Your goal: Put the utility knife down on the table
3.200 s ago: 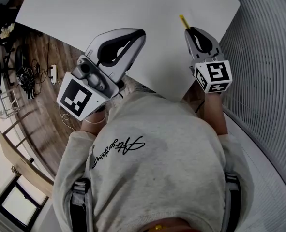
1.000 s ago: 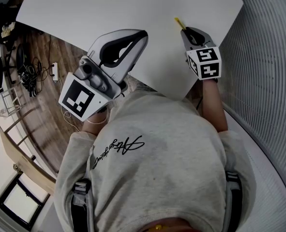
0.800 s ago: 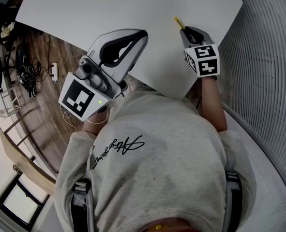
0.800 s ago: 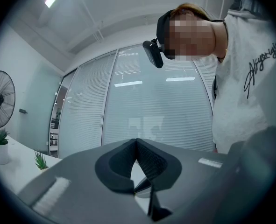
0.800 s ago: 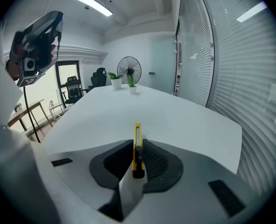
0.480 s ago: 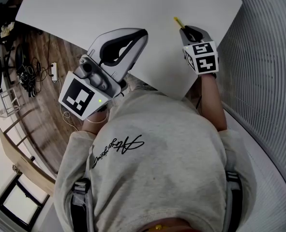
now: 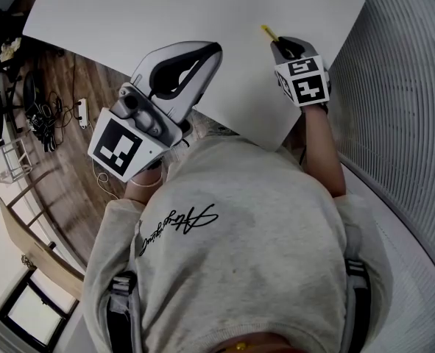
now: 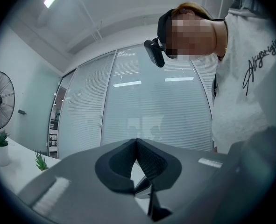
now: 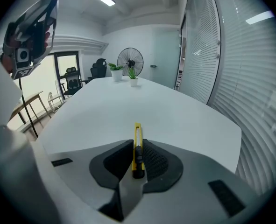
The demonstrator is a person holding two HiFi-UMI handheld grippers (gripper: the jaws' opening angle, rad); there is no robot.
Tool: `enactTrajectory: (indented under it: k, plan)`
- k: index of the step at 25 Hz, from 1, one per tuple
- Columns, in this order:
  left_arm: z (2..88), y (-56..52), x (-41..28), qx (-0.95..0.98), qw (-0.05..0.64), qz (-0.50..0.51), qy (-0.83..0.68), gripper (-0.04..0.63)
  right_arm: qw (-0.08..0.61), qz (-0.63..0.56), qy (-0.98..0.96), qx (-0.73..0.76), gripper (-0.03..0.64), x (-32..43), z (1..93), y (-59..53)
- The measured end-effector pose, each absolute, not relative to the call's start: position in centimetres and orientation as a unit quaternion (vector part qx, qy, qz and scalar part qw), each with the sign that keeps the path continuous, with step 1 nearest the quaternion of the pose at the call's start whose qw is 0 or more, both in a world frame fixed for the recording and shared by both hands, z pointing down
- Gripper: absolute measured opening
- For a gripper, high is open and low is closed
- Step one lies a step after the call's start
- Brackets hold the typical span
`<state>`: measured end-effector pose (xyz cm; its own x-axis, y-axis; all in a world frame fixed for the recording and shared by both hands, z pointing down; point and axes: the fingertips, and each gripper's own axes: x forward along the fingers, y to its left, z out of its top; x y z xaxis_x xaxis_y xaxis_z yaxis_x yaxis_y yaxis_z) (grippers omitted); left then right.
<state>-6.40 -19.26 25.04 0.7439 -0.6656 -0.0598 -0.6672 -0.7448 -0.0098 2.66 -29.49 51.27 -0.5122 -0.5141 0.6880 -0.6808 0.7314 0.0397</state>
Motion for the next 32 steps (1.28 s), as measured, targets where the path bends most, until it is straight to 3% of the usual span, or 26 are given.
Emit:
enactTrajectory:
  k: [32]
  plan:
    - [24.35,-19.18,-6.02,-0.938,0.027,0.034,0.343,-0.012,0.35,0.137,-0.859,0.347,0.073,2.57,51.55,-30.26]
